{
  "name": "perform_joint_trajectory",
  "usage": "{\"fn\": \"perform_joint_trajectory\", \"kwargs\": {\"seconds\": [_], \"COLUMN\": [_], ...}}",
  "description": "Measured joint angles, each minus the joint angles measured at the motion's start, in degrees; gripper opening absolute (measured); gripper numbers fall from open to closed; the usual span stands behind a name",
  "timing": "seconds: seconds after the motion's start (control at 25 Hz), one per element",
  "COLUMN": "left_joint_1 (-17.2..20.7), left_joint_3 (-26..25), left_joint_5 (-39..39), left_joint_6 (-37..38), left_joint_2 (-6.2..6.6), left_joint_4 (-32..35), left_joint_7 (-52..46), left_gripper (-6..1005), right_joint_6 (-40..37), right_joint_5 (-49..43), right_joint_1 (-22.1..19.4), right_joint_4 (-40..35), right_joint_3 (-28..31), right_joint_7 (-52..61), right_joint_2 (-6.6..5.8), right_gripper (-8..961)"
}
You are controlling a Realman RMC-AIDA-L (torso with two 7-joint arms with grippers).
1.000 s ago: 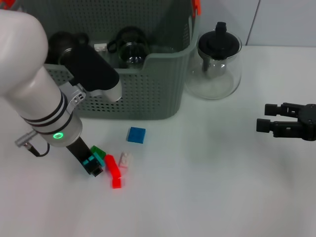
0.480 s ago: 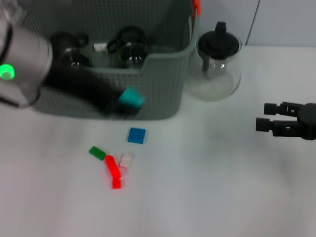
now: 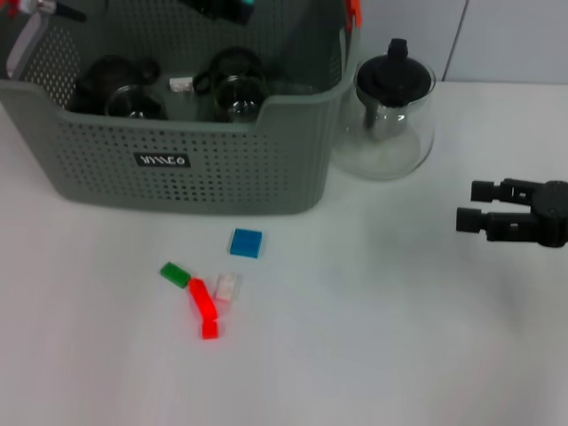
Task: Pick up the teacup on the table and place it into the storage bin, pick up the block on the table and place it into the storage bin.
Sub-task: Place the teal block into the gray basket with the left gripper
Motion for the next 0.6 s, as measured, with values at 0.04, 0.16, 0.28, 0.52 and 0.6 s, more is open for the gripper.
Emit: {"fn": "perform_joint_trajectory", "kwargs": {"seconds": [0.04, 0.16, 0.28, 0.52, 0.6], "left_joint_1": [-1.0, -2.9, -3.8, -4.5, -4.6], "left_joint_3": [0.0, 0.1, 0.2, 0.2, 0.3], "left_joint_5": [1.5, 4.5, 8.0, 13.0, 14.5], "left_joint_6": [-2.3, -8.9, -15.9, -23.8, -25.3], "left_joint_2": [0.39, 0.86, 0.38, -1.03, -1.48], "left_joint_4": [-3.5, -10.9, -15.4, -20.5, -21.5], "left_joint_7": [0.0, 0.0, -0.8, -1.4, -1.4], "left_gripper": [436, 441, 446, 456, 459], "right_joint_6": [0.1, 0.2, 0.1, 0.3, 0.3], "right_joint_5": [0.0, 0.0, 0.0, -0.2, -0.2], "right_joint_1": [0.0, 0.1, 0.3, 0.3, 0.3], "right_joint_4": [0.0, 0.0, 0.0, 0.0, 0.0], "right_joint_3": [0.0, 0.0, 0.0, -0.3, -0.3], "right_joint_7": [0.0, 0.0, 0.0, -0.1, -0.1], "right_joint_2": [-0.02, -0.06, -0.13, -0.17, -0.17], "right_gripper": [944, 944, 944, 942, 943]}}
